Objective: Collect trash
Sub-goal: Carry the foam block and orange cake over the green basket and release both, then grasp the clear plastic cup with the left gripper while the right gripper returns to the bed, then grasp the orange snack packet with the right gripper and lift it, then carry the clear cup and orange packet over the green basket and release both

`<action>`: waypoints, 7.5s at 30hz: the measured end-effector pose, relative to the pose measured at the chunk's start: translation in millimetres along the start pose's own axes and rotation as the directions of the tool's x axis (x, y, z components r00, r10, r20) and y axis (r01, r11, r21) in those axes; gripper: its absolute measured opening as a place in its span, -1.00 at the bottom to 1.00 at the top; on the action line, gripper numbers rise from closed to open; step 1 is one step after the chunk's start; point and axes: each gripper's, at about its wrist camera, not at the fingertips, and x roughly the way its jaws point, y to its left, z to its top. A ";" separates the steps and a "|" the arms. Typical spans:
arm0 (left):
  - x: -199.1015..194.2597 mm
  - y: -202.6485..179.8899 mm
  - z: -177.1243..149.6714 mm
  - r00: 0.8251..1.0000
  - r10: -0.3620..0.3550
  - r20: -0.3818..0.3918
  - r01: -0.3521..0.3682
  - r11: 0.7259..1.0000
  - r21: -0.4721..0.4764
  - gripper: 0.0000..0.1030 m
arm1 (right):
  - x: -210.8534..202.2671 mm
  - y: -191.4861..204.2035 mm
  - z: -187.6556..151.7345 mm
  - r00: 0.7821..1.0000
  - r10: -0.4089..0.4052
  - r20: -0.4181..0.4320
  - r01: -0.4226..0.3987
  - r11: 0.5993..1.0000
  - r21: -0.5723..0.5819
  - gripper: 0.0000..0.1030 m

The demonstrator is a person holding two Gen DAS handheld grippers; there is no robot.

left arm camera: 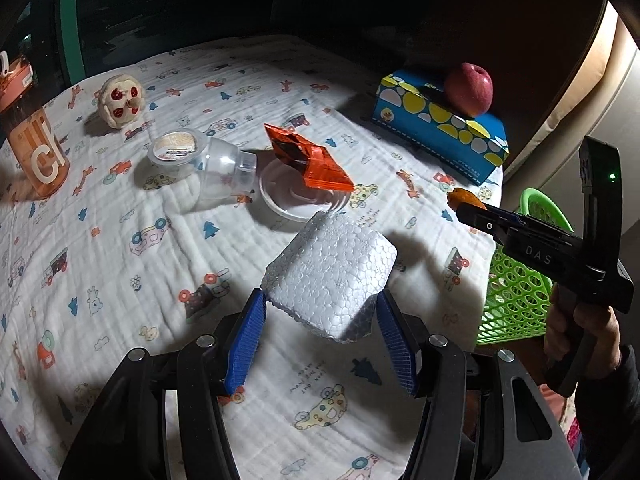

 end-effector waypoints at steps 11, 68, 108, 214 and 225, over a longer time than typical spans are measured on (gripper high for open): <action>4.0 -53.8 6.0 0.998 -0.059 0.005 0.058 0.995 0.083 0.07 | -61.2 -39.2 -24.8 0.995 -0.072 0.067 0.067 0.994 0.083 -0.37; 76.6 -311.4 23.6 0.955 -0.249 -0.159 0.294 0.856 0.426 0.31 | -191.6 -203.6 -141.4 0.930 -0.359 0.080 0.295 0.858 0.420 0.27; 29.0 27.4 57.4 0.969 0.237 0.067 -0.232 0.970 -0.076 0.31 | -107.2 -62.1 -47.9 0.987 -0.123 0.100 0.107 0.983 0.151 0.41; 6.0 -3.2 34.2 0.994 0.002 0.108 0.003 0.999 -0.045 -0.20 | -42.2 9.6 -6.2 0.999 -0.027 0.042 0.027 0.999 0.021 0.00; 11.3 -70.8 29.6 0.992 -0.079 0.100 0.075 0.996 0.044 -0.20 | -90.1 -45.2 -39.8 0.990 -0.114 0.084 0.104 0.988 0.118 0.00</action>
